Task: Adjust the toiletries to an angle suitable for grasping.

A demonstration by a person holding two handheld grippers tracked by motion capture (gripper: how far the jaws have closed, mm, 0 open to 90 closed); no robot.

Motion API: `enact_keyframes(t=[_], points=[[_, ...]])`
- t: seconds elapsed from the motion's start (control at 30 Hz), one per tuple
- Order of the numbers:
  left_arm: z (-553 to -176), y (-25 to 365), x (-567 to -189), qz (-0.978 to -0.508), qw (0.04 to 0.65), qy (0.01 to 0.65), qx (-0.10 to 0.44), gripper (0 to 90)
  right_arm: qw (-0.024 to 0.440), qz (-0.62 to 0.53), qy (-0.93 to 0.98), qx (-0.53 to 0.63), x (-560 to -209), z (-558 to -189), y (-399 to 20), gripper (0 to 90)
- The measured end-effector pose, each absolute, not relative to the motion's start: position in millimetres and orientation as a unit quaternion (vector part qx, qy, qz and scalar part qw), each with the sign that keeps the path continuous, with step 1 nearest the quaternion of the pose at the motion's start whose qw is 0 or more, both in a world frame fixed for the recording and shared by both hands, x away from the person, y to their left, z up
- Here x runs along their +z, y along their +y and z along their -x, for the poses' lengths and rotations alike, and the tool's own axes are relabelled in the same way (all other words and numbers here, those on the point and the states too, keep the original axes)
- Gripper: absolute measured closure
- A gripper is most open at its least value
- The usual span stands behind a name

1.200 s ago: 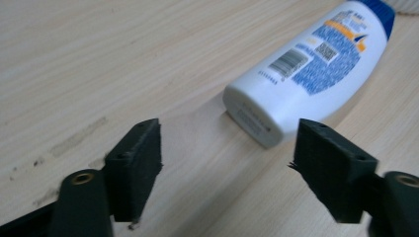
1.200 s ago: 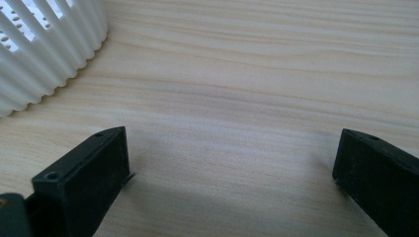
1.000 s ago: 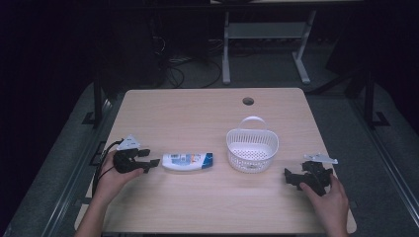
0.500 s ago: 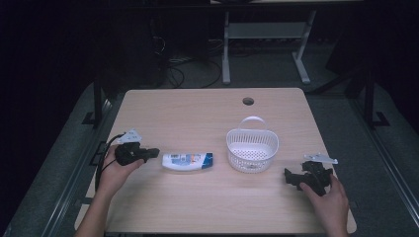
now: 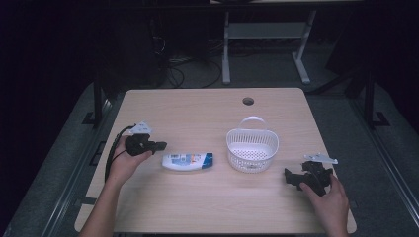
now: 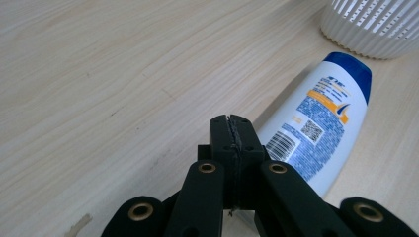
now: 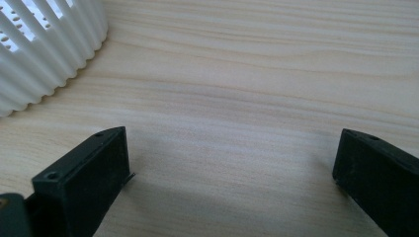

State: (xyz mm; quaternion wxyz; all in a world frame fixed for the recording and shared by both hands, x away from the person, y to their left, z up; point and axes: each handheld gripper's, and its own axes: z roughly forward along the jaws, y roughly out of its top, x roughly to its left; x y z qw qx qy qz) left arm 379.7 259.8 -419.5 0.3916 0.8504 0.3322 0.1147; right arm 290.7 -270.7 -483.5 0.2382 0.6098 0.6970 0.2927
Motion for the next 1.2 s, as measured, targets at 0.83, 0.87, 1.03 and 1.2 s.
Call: enact_keyframes(t=[0.83,0.87,1.03,1.2], points=[[-388.5,243.9,-445.1,-0.879,0.334,0.325,0.099,90.0,0.238,-0.608,0.699,0.293,-483.5,-291.2,-271.0,0.4],[-386.8,243.1,-445.8,-0.880,0.334,0.323,0.097,90.0,0.238,-0.608,0.699,0.293,-483.5,-291.2,-271.1,0.4],[-382.6,242.7,-446.6,-0.884,0.329,0.319,0.090,90.0,0.238,-0.608,0.699,0.293,-483.5,-291.2,-271.1,0.4],[-375.6,242.2,-449.0,-0.887,0.327,0.316,0.076,90.0,0.238,-0.608,0.699,0.293,-483.5,-291.2,-271.1,0.4]])
